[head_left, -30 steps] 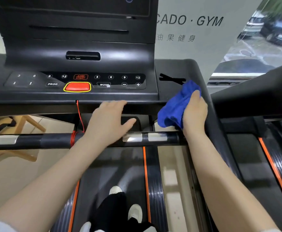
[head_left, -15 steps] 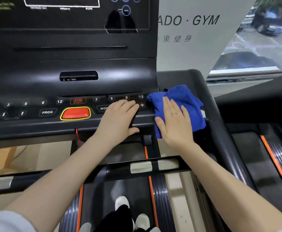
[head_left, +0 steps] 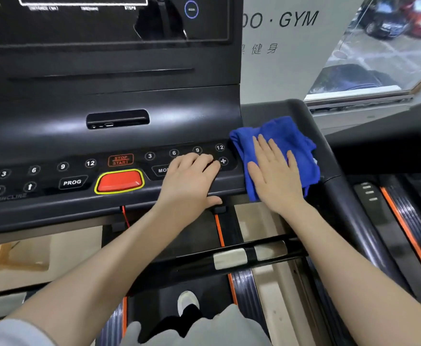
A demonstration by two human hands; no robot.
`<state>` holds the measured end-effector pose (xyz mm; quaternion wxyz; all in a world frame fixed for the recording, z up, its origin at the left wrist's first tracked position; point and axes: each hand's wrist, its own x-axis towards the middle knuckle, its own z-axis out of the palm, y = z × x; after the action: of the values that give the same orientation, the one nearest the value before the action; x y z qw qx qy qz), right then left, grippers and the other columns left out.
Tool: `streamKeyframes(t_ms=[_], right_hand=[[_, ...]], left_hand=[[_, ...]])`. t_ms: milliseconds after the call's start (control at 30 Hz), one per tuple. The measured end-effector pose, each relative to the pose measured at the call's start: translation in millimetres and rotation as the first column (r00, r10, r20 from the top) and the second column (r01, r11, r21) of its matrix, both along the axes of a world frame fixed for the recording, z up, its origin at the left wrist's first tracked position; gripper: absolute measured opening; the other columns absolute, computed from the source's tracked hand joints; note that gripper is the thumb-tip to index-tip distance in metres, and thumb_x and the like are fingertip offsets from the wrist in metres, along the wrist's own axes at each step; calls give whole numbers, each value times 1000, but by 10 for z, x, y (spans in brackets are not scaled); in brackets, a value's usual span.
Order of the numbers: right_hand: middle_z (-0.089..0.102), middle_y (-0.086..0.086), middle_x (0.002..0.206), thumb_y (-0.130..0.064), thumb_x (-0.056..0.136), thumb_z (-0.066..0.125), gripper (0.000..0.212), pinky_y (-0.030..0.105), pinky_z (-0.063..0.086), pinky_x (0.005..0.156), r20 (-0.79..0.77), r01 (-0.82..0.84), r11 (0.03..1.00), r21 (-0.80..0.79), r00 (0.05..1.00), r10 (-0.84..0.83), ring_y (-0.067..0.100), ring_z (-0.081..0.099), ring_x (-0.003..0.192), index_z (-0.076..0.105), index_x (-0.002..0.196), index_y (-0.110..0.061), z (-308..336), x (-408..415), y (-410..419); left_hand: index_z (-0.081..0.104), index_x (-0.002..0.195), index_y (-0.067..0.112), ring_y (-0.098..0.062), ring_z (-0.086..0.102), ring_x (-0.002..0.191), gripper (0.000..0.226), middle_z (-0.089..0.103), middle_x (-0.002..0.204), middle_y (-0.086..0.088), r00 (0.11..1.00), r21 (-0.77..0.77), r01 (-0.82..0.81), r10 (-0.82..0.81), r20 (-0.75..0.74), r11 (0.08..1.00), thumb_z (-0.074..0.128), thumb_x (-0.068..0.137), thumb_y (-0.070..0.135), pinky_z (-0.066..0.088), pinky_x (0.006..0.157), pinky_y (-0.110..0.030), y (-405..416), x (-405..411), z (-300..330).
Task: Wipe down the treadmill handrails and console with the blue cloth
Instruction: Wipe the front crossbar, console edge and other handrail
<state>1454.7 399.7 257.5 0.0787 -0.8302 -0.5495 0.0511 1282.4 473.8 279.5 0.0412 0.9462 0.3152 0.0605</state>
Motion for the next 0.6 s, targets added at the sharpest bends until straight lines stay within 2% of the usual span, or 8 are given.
streamKeyframes(t_ms=[67,133,167,233,300,400,533,600], right_hand=[[11,0,158,-47,85,2,71,44,7,115,51,44,999,-3,998,-44,21,9,145,9,150,-19,-70,-161,-198],[17,5,157,-47,86,8,71,46,11,113,84,71,997,11,994,-72,27,15,144,17,149,-15,-146,-292,-317],[19,5,156,-48,87,9,71,46,10,113,74,74,997,16,994,-75,28,16,144,18,148,-14,-163,-321,-334],[14,2,158,-52,85,5,74,43,5,115,39,63,998,16,997,-64,23,10,145,13,149,-17,-139,-306,-297],[11,-3,158,-53,81,-1,76,39,3,115,4,33,999,34,999,-33,17,6,146,10,150,-21,-71,-222,-176],[16,-3,157,-52,82,-3,75,40,7,116,-14,-10,998,61,1000,11,16,10,145,12,149,-22,34,-31,103],[9,-1,159,-42,98,14,56,42,2,116,-1,-41,999,4,999,41,18,4,146,6,150,-21,39,295,530],[7,0,159,-40,100,18,55,43,1,117,-1,-37,999,-12,999,37,18,2,146,6,150,-19,55,396,680]], left_hand=[[43,133,18,-25,35,129,70,43,139,0,1000,-9,10,-10,-2,1000,68,74,47,23,106,-36,29,32,10],[44,131,19,-24,36,125,70,44,135,2,1000,-16,9,-9,-21,1000,68,73,49,25,103,-35,59,53,15],[50,126,17,-26,42,120,70,49,130,0,1000,3,14,-14,-7,1000,73,68,49,30,100,-36,68,49,13],[64,107,14,-29,57,97,71,63,109,-2,1000,64,20,-20,-3,998,84,49,49,44,86,-35,79,25,-27],[68,95,12,-28,61,79,74,67,94,-3,999,94,23,-25,24,995,87,34,50,46,76,-32,97,10,-75],[68,96,10,-29,61,77,75,67,94,-5,997,98,48,-53,55,994,88,34,48,48,77,-33,100,-11,-82],[67,101,8,-31,63,82,75,68,99,-7,998,77,51,-54,27,996,88,39,46,51,77,-38,71,-43,-67],[68,100,9,-30,63,82,70,68,97,-6,998,87,49,-51,20,995,84,45,49,51,76,-36,52,-40,-43]])
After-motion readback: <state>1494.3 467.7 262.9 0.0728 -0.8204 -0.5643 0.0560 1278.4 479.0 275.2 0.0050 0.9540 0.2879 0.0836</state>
